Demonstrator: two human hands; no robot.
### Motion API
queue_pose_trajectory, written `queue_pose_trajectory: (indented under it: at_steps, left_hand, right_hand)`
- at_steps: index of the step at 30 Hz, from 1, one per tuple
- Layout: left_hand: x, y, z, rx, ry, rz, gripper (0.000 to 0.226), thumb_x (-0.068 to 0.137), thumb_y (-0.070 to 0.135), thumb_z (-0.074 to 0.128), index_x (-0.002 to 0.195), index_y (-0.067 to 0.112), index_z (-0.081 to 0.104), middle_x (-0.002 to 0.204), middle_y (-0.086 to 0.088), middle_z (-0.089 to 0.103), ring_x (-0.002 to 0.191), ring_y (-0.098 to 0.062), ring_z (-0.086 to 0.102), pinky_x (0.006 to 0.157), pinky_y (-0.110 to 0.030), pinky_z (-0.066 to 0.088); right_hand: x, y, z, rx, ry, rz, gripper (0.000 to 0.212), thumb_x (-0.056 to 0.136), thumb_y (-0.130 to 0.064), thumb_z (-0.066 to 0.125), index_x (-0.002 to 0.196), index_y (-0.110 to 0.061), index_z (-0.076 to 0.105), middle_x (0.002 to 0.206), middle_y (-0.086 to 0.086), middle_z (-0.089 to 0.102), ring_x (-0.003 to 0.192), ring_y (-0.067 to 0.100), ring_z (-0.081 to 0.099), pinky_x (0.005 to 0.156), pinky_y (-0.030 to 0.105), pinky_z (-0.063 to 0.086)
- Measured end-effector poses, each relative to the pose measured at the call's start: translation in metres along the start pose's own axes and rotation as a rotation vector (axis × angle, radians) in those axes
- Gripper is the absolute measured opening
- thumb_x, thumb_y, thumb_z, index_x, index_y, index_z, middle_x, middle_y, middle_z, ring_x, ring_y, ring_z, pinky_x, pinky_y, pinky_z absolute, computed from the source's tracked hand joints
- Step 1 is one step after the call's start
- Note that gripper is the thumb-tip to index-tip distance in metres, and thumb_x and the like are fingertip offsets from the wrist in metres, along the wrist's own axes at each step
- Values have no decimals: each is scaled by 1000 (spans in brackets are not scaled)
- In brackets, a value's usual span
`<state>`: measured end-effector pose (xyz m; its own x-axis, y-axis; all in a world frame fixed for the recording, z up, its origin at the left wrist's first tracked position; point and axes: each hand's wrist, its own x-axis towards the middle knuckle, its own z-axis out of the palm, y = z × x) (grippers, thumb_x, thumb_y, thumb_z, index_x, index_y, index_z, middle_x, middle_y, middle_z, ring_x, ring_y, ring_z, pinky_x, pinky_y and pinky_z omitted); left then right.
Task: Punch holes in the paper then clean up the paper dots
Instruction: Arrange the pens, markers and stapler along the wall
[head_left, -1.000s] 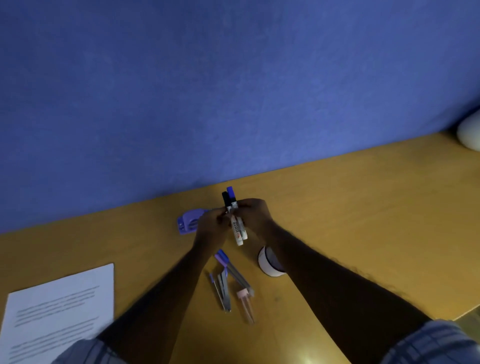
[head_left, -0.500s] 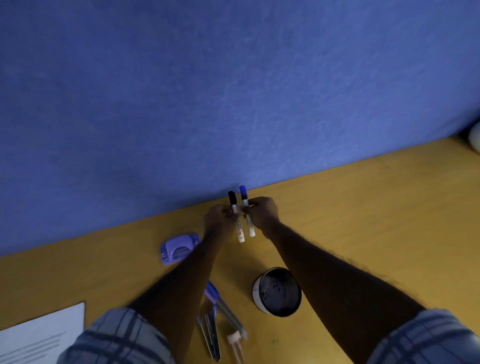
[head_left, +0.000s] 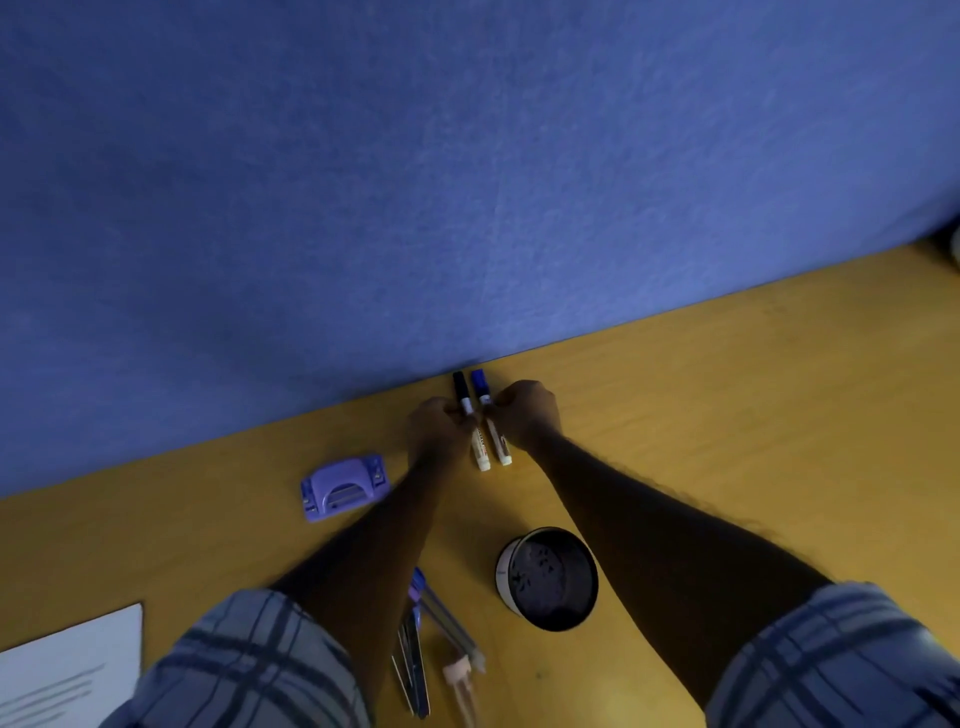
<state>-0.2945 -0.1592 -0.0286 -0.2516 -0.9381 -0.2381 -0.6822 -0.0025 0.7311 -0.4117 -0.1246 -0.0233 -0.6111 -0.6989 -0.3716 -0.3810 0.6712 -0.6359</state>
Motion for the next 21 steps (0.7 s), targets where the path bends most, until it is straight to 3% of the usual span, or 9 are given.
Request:
queue_pose_trajectory:
  at_steps: [4, 8, 10, 16, 21]
  left_hand:
    - [0, -2, -5, 22, -42, 22, 29, 82, 30, 72, 90, 2, 74, 94, -15, 73, 91, -29, 67, 70, -29, 40]
    - [-6, -7, -16, 37, -73, -7, 39, 82, 26, 73, 113, 2, 69, 116, -14, 70, 111, -28, 62, 89, -27, 41]
    - [-14, -8, -21, 35, -93, 27, 40, 82, 25, 73, 115, 2, 68, 118, -14, 69, 113, -27, 61, 94, -28, 40]
    - [-53, -19, -52, 21, -83, 171, 34, 83, 23, 73, 112, 4, 69, 106, -12, 72, 101, -23, 65, 81, -21, 39]
    - [-99, -59, -88, 21, -53, 182, 29, 87, 23, 68, 112, 10, 67, 106, -6, 72, 93, -15, 65, 80, -24, 47]
  right_hand:
    - [-2, -1, -8, -26, -24, 44, 18, 92, -28, 60, 80, -15, 63, 78, 3, 66, 69, 14, 63, 57, 28, 51]
    - [-10, -1, -17, -76, -36, 31, 19, 94, -23, 55, 90, -9, 67, 87, 6, 67, 78, 18, 64, 67, 34, 56]
    - [-16, -2, -22, -90, -17, 12, 21, 94, -23, 56, 93, -7, 68, 91, 8, 68, 83, 21, 66, 72, 37, 58]
    - [-47, -16, -37, -172, 25, -140, 24, 92, -28, 61, 97, -7, 70, 97, 8, 69, 86, 22, 63, 76, 42, 58]
    - [-94, -33, -36, -165, 92, -316, 19, 88, -25, 60, 92, -10, 70, 97, 10, 70, 88, 27, 63, 64, 28, 39]
